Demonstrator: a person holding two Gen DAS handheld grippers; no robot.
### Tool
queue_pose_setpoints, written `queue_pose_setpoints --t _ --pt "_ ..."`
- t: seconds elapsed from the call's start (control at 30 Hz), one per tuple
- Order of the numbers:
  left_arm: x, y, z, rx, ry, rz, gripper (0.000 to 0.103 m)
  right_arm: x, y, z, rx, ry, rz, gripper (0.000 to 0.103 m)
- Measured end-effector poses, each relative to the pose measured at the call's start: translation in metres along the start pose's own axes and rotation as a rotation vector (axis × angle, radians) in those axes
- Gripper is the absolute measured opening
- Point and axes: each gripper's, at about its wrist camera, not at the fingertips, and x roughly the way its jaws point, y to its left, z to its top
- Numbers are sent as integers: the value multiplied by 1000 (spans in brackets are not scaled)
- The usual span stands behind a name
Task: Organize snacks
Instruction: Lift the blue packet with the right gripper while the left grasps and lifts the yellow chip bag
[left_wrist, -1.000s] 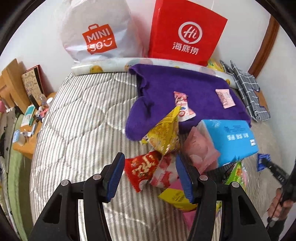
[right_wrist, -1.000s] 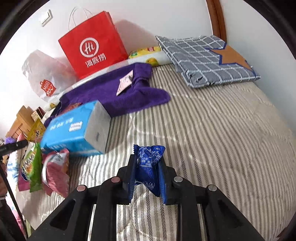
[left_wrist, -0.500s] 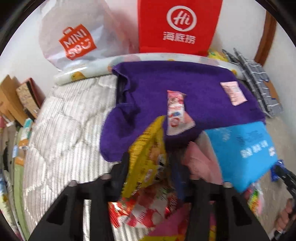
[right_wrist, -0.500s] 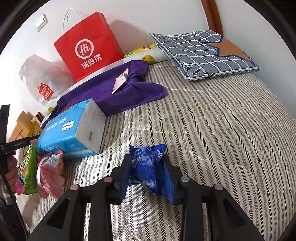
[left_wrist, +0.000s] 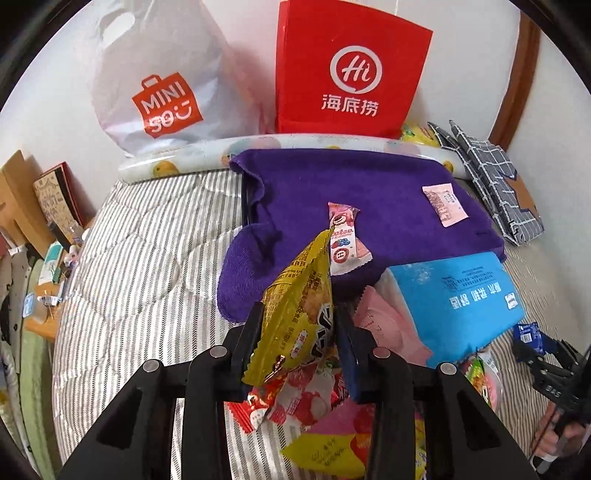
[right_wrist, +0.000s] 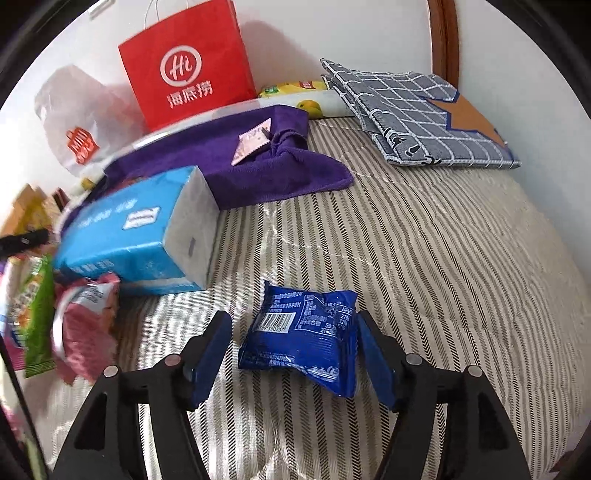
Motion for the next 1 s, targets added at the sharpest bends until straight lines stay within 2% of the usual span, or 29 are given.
queue_pose_setpoints --t 0.1,0.23,0.27,0.3,0.57,1.0 --pt "-7 1 -3 -1 -1 -22 37 3 14 -4 -83 -8 -94 62" --pt "-16 3 -5 3 -18 -22 37 1 18 -7 -110 -14 -77 41" --pt "-19 4 -5 -1 -21 -31 37 0 19 -7 -117 -16 -74 31" --pt "-21 4 -5 -4 -25 -38 37 -1 19 -7 -119 -14 -66 29" --pt "-39 -1 -3 1 -54 -76 37 -17 9 -6 -63 -20 -6 28" --pt "-48 -27 4 15 -60 -158 37 -62 7 23 -37 -145 17 28"
